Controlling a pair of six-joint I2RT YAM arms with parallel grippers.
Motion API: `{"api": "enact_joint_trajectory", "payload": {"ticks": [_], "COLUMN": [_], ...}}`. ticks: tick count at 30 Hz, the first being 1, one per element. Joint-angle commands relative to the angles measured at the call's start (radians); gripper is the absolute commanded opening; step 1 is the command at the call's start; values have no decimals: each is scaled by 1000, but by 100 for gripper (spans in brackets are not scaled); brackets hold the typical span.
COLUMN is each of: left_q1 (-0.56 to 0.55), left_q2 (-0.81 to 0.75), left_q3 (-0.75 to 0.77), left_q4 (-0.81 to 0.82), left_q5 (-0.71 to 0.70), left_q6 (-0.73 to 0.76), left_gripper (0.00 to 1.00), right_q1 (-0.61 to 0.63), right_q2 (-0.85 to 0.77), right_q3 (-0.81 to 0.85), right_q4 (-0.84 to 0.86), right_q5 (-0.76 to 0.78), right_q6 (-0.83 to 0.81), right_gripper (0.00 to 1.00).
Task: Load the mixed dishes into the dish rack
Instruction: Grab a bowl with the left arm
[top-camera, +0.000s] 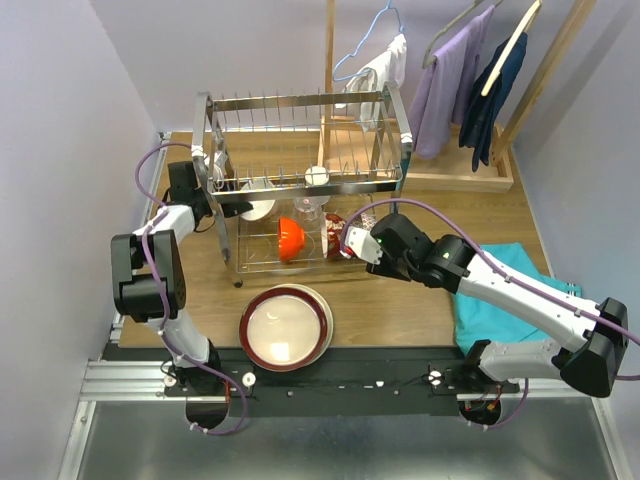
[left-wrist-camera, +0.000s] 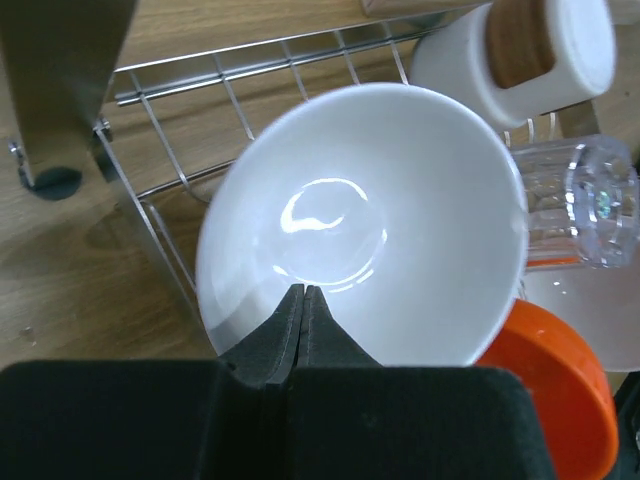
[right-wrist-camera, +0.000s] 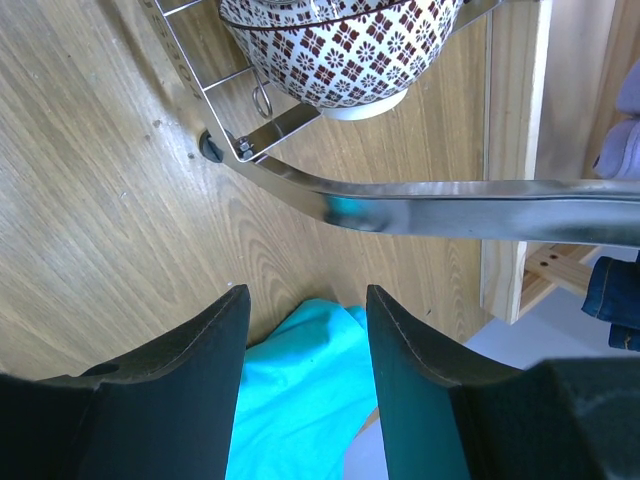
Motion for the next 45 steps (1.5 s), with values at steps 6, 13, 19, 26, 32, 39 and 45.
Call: {"api": "enact_joint_trajectory", "payload": {"ticks": [6,13,19,26,32,39,45], "left_q1": [23,26,24,29,24,26,17], "left_q2": [77,42,-93,-104,-113,-72,-9], "left_q3": [15,-11,-87,-71,-12,71,131], "left_q4": [-28,105,256,219,-67,-376,-557], "left_q5": [-82,48,122,266,334,376,402], "left_q6": [32,36,87,281,675,1117,1379], "left_gripper": [0,9,57,64,66,70,72], "right_q1": [5,5,7,7,5,5,5], "right_q2": [9,33,47,87,118,157,199], "right_q3": [10,31,28,60,83,105,137], "right_q4": [12,11,14,0,-12,-14,-29], "right_q5": [12,15,13,13,4,1,-2], "right_q6": [-4,-3,-3,4,17,28,34], "right_gripper": [58,58,58,58,58,58,58]}}
